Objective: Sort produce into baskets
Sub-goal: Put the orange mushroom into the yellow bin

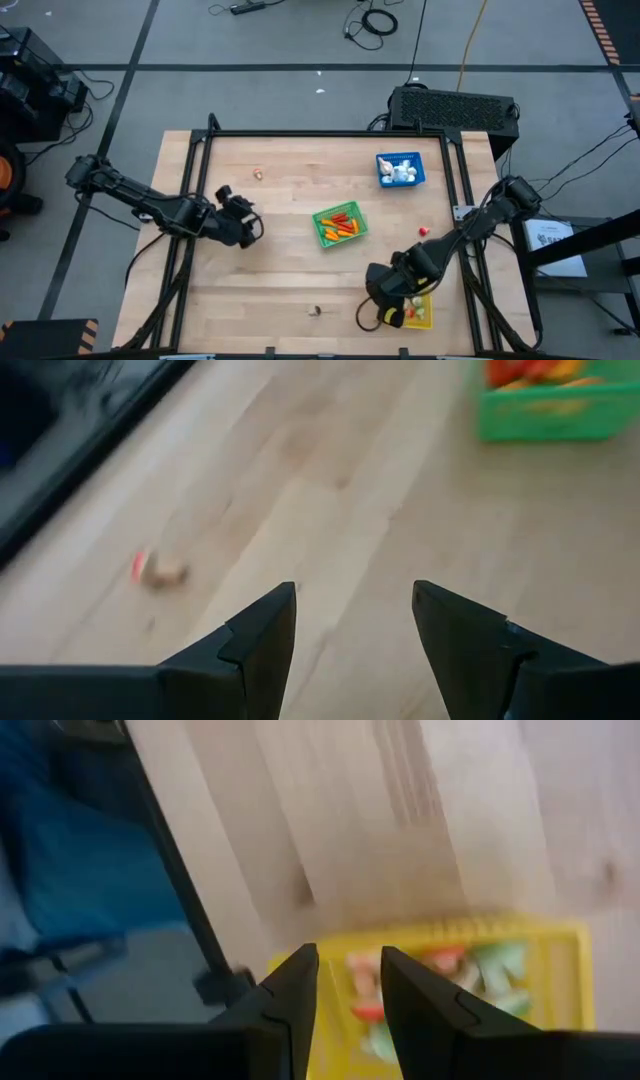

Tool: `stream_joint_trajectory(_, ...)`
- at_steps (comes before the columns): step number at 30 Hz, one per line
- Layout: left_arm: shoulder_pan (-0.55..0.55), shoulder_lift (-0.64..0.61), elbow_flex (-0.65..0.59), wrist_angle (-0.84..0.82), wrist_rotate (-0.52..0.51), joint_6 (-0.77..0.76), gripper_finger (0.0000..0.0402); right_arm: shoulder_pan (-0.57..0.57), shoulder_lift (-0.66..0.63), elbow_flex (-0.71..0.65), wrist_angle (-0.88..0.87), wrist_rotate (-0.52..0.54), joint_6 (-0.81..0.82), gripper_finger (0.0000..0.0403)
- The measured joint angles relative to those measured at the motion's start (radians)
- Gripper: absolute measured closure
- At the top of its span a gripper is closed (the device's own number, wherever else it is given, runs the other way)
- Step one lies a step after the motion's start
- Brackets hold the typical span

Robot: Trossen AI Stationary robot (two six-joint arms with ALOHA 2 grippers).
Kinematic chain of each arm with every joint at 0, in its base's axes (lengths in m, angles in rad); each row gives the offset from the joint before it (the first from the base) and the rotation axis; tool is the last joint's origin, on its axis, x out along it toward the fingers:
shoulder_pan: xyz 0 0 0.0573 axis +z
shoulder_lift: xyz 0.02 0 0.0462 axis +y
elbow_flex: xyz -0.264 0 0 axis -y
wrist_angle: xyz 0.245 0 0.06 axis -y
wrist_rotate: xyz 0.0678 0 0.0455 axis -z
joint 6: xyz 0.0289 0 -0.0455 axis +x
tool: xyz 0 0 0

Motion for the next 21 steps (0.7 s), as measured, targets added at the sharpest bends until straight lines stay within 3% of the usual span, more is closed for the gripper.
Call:
stream_joint_trajectory(7, 0.116, 0.000, -0.029, -0.114, 0.036, -0.234, 0.0191, -0.100, -0.003, 0.000, 0.162, 0.006, -0.032, 0.0316)
stream_joint_trajectory(13, 0.231, 0.000, -0.106, -0.112, 0.042, -0.263, 0.0191, -0.233, -0.003, 0.000, 0.344, 0.146, -0.140, 0.0328)
stream_joint_trajectory(21, 0.272, 0.000, -0.120, -0.119, 0.066, -0.263, 0.0191, -0.531, 0.056, 0.001, 0.850, 0.188, -0.345, 0.0331)
